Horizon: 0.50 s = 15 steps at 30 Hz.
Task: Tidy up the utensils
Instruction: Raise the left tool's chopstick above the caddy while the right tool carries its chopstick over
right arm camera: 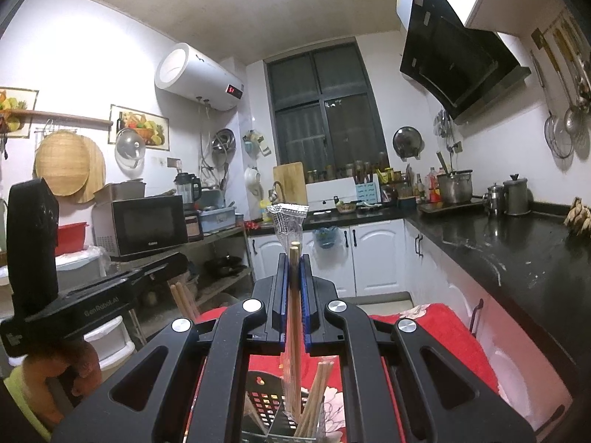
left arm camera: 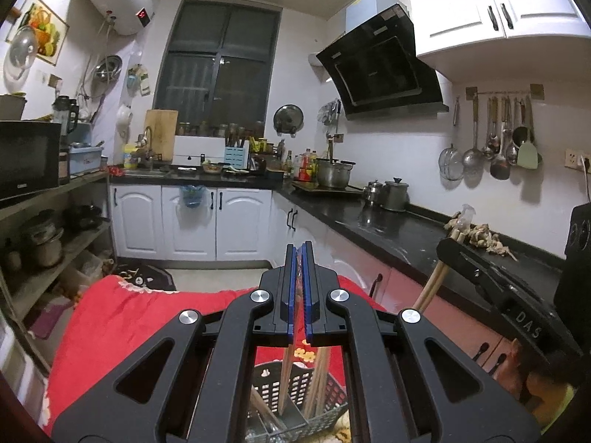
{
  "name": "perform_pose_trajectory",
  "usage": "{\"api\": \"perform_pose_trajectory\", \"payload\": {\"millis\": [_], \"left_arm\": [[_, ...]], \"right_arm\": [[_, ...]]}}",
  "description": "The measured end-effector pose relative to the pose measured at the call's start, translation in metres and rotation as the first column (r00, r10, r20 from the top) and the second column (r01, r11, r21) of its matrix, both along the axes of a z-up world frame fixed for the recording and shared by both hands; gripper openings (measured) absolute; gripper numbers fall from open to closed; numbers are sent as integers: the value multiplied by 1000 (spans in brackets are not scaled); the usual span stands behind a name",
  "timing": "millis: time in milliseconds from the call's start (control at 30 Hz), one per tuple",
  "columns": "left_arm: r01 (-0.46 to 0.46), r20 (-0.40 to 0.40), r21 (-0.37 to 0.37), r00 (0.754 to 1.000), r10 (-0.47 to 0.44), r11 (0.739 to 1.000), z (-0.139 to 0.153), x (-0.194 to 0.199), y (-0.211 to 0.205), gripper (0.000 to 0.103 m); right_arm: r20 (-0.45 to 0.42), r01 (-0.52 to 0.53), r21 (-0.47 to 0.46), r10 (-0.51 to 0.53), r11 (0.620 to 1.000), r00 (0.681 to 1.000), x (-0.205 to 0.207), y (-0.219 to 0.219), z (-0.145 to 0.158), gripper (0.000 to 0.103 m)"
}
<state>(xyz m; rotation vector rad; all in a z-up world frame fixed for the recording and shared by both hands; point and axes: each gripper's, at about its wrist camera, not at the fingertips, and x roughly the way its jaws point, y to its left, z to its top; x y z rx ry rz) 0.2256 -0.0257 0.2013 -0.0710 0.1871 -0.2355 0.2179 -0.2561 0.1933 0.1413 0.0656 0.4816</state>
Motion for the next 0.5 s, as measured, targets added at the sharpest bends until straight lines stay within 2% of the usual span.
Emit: {"api": "perform_pose_trajectory", "payload": {"millis": [500], "left_arm": [[-31, -50, -4, 998, 31, 1000, -23, 20, 10, 1]], "right_arm": [[-22, -42, -16, 42, 999, 999, 14, 17, -19, 6]]}}
